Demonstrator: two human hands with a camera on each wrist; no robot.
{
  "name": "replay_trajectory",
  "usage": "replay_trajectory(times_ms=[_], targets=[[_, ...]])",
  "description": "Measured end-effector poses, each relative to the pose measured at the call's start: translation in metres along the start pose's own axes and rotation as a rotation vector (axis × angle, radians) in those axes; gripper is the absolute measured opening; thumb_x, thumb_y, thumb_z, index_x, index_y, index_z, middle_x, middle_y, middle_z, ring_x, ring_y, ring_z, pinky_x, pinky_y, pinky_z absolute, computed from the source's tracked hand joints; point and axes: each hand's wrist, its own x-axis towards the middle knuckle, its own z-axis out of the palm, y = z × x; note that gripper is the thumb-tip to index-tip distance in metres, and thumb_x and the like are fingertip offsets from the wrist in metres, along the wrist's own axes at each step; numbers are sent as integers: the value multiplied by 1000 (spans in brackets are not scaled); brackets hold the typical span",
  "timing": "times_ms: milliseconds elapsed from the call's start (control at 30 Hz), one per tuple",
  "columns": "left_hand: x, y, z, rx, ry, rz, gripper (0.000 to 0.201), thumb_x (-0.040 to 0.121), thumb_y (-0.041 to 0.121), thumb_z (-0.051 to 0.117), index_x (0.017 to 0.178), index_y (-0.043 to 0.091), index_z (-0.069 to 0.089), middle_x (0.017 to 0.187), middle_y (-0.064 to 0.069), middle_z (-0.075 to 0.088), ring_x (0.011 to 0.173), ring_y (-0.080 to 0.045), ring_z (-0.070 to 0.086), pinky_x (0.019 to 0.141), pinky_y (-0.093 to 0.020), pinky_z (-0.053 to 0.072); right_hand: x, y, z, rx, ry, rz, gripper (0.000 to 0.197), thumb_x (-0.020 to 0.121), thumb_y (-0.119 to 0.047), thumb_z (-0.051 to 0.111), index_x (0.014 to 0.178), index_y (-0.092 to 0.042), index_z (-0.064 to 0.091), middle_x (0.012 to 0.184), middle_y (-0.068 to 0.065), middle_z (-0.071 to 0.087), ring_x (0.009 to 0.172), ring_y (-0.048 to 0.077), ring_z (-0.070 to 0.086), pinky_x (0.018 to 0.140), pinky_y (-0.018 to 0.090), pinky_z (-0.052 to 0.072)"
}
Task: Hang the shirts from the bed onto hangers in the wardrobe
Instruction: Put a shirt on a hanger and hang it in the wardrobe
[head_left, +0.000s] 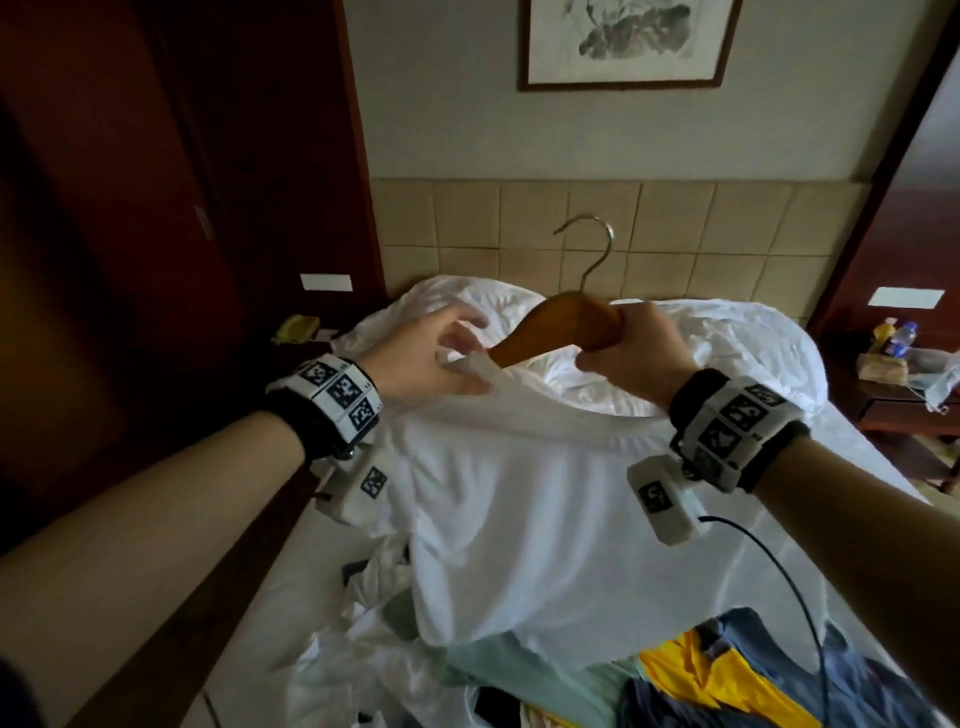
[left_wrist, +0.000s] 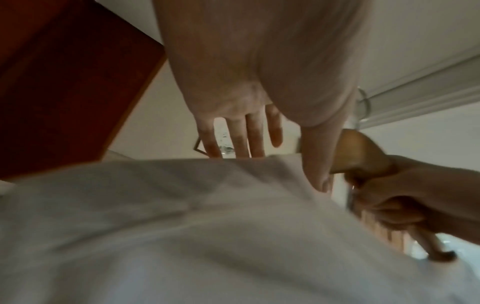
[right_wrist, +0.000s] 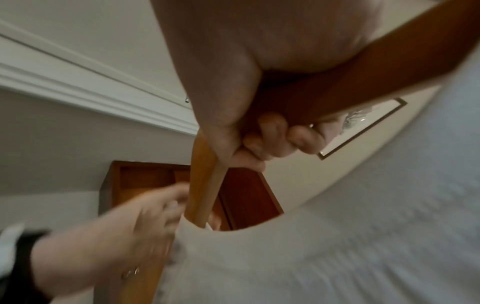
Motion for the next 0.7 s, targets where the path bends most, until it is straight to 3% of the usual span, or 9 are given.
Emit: replay_trajectory(times_ms=[67, 133, 200, 300, 367, 433, 567, 700], targets=[[-13, -27, -11, 57, -28, -107, 60, 70, 28, 89, 122, 18, 61, 113, 1, 67, 104, -5, 63, 84, -14, 50, 0, 1, -7, 18, 23, 42, 23, 69, -12, 81, 66, -19, 59, 56, 0, 57, 54, 17, 53, 56, 28, 44], [-28, -51, -17, 89, -23, -175, 60, 67, 44, 87, 114, 12, 66, 110, -5, 70, 104, -18, 65, 90, -32, 54, -1, -1, -16, 44, 29, 39, 22, 71, -8, 79, 65, -16, 60, 47, -2, 55, 43, 10, 52, 47, 22, 42], [-45, -70, -20, 13, 19, -267, 48, 69, 40, 88, 104, 14, 69, 103, -2, 73, 98, -13, 67, 89, -35, 55, -1, -2, -24, 83, 33, 37, 20, 72, -4, 77, 66, -11, 60, 45, 1, 54, 33, 5, 47, 39, 19, 38], [-65, -99, -16, -5, 28, -374, 25, 76, 28, 85, 94, 18, 70, 94, 2, 73, 88, -9, 68, 83, -33, 56, 4, 6, -31, 129, 69, 55, 15, 71, -4, 78, 71, -5, 63, 54, 12, 56, 45, 20, 51, 51, 25, 40], [-74, -124, -10, 52, -14, -459, 37, 76, 31, 85, 99, 7, 69, 98, -7, 73, 88, -18, 69, 85, -39, 57, 7, 9, -34, 169, 88, 62, 14, 69, -4, 77, 75, 1, 66, 58, 16, 58, 55, 24, 54, 58, 33, 44], [-83, -142, 0, 149, -83, -561, 56, 72, 39, 87, 109, 4, 64, 106, -9, 70, 93, -22, 68, 88, -40, 55, 6, 8, -36, 188, 94, 55, 14, 67, -3, 76, 73, 3, 65, 58, 17, 57, 58, 25, 53, 61, 37, 44], [-97, -165, 25, 278, -224, -597, 65, 76, 37, 83, 126, 5, 57, 122, -7, 63, 114, -25, 60, 98, -37, 49, 1, -3, -34, 194, 77, 39, 13, 68, 0, 75, 65, -5, 63, 50, 11, 54, 49, 21, 49, 55, 33, 42], [-97, -172, 36, 170, -135, -613, 65, 73, 49, 82, 120, 8, 62, 117, -4, 67, 113, -24, 62, 97, -39, 51, -2, -10, -23, 159, 48, 59, 14, 68, -2, 76, 69, -3, 62, 49, 7, 53, 44, 19, 47, 53, 31, 41]])
